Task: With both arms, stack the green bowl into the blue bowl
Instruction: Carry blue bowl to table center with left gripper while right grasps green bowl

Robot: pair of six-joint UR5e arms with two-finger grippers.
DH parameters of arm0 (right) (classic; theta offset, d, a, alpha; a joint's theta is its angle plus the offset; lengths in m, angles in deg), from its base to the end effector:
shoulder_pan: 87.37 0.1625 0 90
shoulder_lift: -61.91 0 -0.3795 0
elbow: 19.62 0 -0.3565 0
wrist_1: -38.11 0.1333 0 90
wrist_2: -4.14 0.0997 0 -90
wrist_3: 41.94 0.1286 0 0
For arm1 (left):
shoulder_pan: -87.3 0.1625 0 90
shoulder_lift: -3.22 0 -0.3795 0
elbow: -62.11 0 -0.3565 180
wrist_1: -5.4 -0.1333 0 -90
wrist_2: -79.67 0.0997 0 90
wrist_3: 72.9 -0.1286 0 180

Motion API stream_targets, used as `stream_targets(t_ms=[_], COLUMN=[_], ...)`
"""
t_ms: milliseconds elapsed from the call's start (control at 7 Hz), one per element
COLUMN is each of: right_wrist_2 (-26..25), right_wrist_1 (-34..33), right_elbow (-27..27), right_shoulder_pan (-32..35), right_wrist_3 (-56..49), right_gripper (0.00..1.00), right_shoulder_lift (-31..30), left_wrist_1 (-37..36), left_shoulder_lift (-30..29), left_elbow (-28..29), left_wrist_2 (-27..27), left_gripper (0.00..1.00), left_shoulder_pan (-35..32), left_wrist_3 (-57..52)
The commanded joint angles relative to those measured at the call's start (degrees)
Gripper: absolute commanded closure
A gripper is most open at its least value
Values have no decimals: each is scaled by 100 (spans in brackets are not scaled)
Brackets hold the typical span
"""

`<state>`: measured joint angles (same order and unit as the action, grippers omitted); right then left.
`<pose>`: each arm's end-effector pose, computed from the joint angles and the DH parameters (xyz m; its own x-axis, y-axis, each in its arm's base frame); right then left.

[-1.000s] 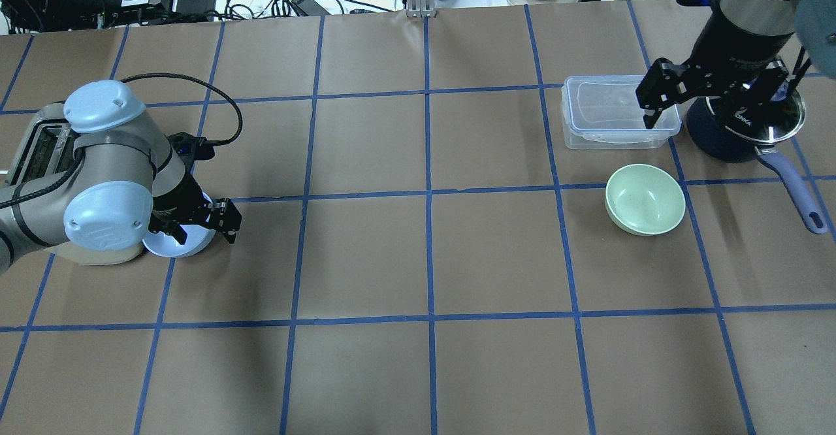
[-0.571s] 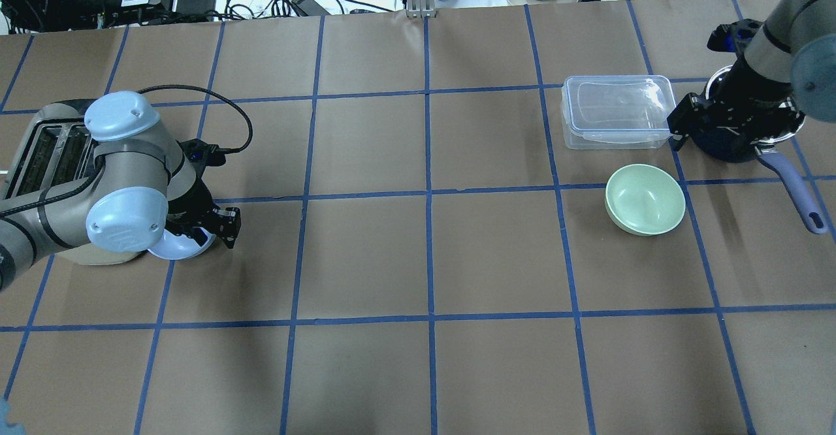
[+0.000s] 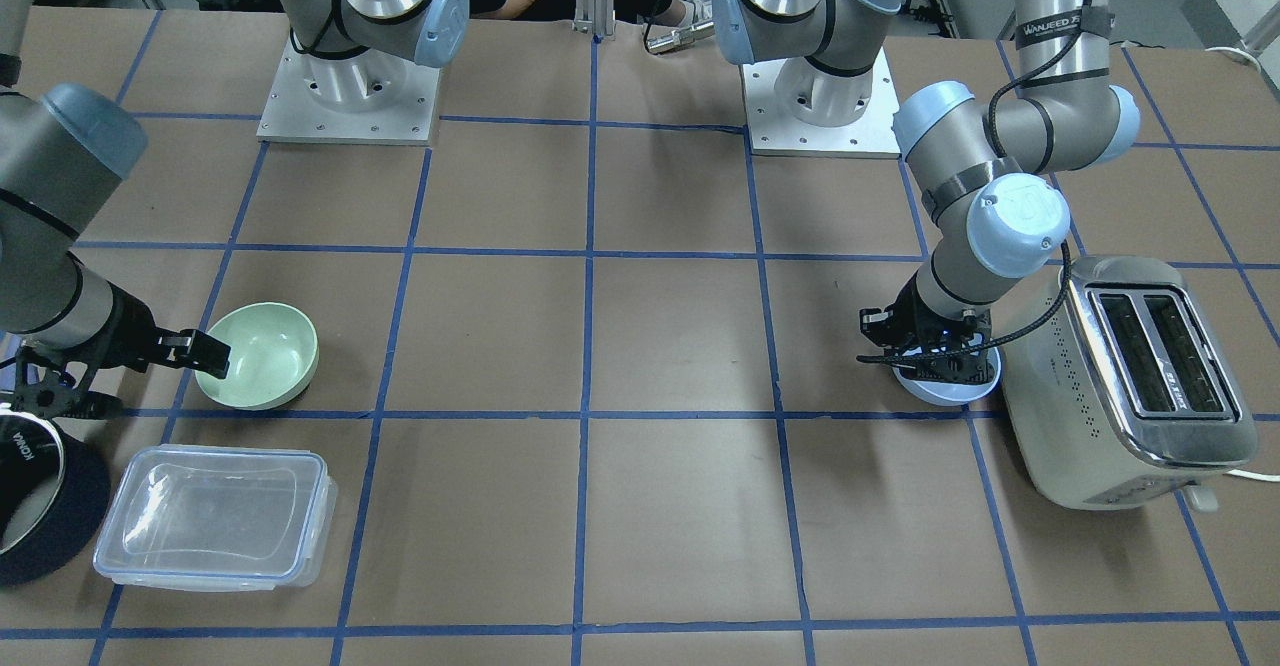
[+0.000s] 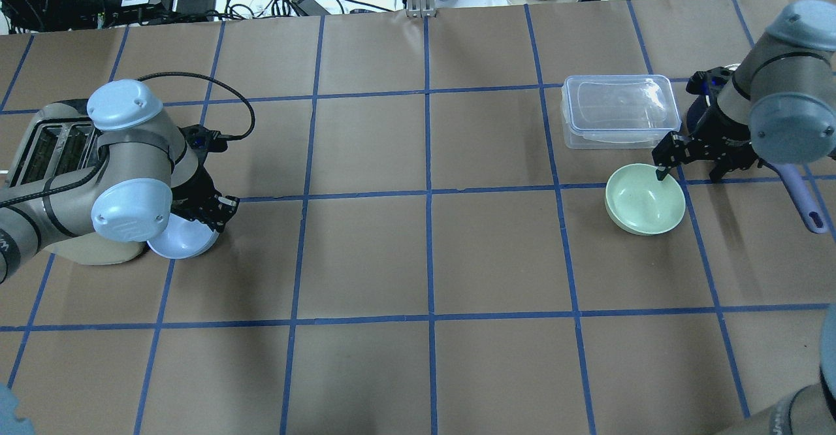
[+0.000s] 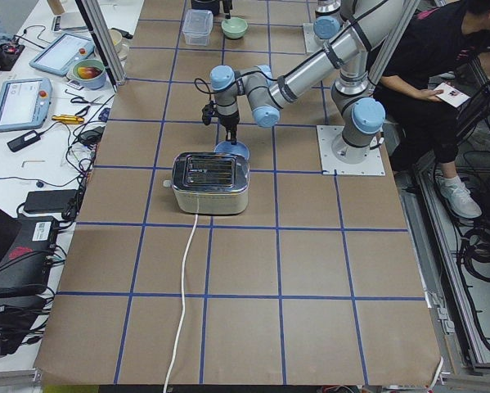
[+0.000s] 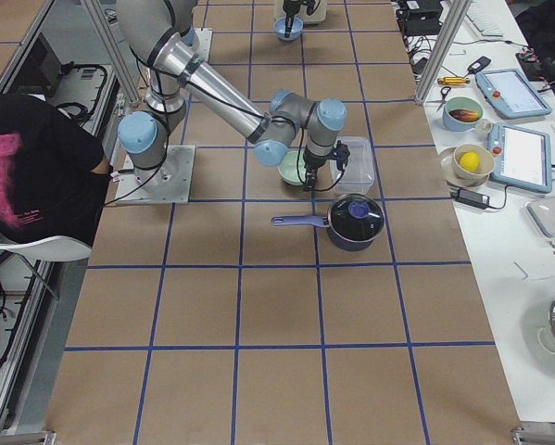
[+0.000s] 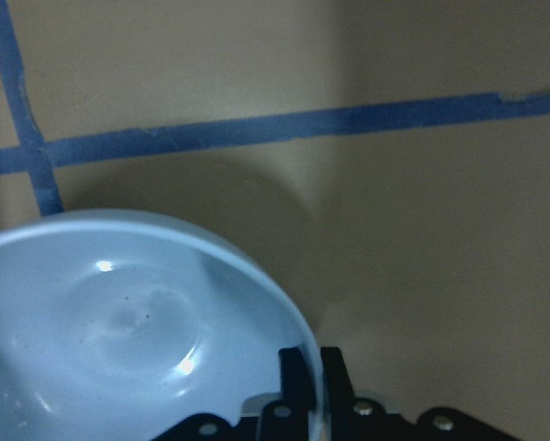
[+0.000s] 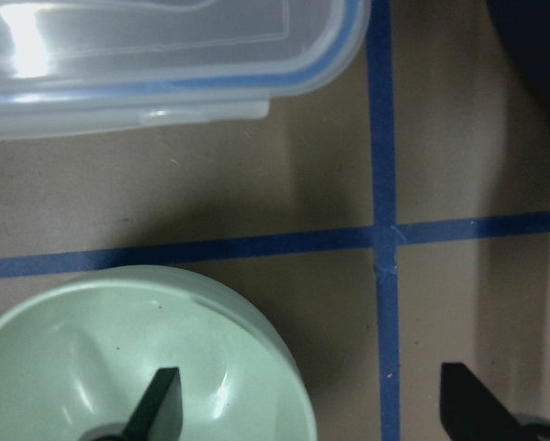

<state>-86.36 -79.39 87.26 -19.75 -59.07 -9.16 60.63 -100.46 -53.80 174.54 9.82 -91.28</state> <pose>-0.0652 -0.5055 0.1712 -0.9951 0.0932 -0.0343 0.0876 0.9862 0.1407 -0.0213 -0.4688 0.1680 -0.9927 0.1084 -0.0538 0.1022 0.9891 0.1064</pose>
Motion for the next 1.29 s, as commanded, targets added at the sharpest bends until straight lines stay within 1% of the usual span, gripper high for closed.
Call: stream_targets(t_ms=[0,143,286,429,571,714,857,1000,1143], right_wrist_2=[-12,-12,-64,-73,-56,-38,-38,-38,-21], right_wrist_1=[-10,-36,-28,-10,42,60,69,182,645], right_elbow=[156,287,280,280,280,254,228,132,-165], right_shoulder_pan=[-4,-4,-4,-4,-12,-12,-12,-12,-12], right_wrist_3=[-53,-54,-71,-80,-80,-98,-106,-106,-106], right_gripper=[3,19,69,99,100,100,100,100,100], right_shoulder_lift=[155,146,146,146,129,76,76,24,-38], left_wrist_1=[397,783,848,753,630,150,-107,-553,-679], left_shoulder_lift=[119,146,33,-142,-301,-581,-897,-1292,-1443], left_elbow=[339,724,1041,1296,1551,1728,1834,1913,1940], left_wrist_2=[23,-29,-99,-344,-511,-522,-522,-531,-496], left_gripper=[100,100,100,100,100,100,100,100,99], left_shoulder_pan=[-415,-905,-1788,-2572,-3197,-3586,-3686,-3730,-3870], left_wrist_3=[446,1215,2189,3408,4020,4262,4525,4545,4545])
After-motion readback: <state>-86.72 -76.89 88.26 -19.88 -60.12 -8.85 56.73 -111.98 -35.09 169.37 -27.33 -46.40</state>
